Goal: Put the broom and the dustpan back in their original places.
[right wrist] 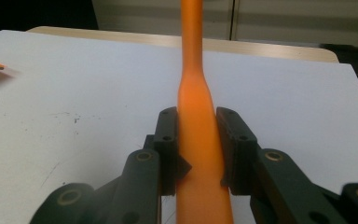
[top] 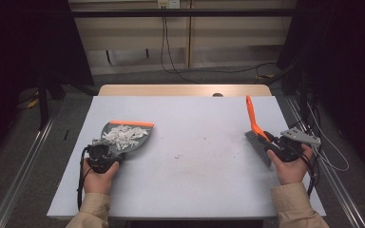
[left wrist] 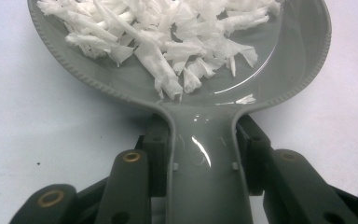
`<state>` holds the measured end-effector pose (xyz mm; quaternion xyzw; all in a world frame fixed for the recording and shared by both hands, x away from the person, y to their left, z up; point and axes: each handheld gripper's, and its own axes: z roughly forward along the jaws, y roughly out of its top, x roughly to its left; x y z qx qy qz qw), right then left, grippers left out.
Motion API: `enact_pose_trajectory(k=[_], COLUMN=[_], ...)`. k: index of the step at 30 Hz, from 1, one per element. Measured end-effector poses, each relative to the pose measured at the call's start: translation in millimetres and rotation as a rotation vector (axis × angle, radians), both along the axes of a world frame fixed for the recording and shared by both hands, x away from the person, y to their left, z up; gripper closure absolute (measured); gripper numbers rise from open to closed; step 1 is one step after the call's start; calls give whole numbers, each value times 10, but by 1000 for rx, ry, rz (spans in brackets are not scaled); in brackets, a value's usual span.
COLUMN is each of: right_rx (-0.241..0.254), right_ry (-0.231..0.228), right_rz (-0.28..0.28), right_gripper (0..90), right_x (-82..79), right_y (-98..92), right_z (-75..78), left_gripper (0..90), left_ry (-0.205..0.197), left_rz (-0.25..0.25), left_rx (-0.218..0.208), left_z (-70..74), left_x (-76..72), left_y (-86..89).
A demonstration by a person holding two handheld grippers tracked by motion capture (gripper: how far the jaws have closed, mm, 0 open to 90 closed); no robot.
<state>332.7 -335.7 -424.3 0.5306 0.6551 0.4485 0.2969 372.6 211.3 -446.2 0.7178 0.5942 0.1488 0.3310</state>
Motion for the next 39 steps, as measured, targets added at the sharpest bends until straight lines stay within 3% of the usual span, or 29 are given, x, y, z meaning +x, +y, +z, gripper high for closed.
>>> enact_pose_trajectory(k=[17,18,32,39], right_rx=[2,0,-10,-57], right_ry=[20,20,7,-7], right_rz=[-14,-16,-42,-88], right_gripper=[714,714,714,714], right_x=[17,18,36,60], right_y=[-48,-50,-102,-138], right_z=[-40,-41,-49,-80], left_gripper=[636,635,635,633], left_ry=[-11,-13,-16,-17], left_rz=[44,39,38,33], left_rx=[3,-10,-6,-11], left_z=[-47,-49,-51,-54], left_x=[19,20,18,10], left_y=[5,10,17,26])
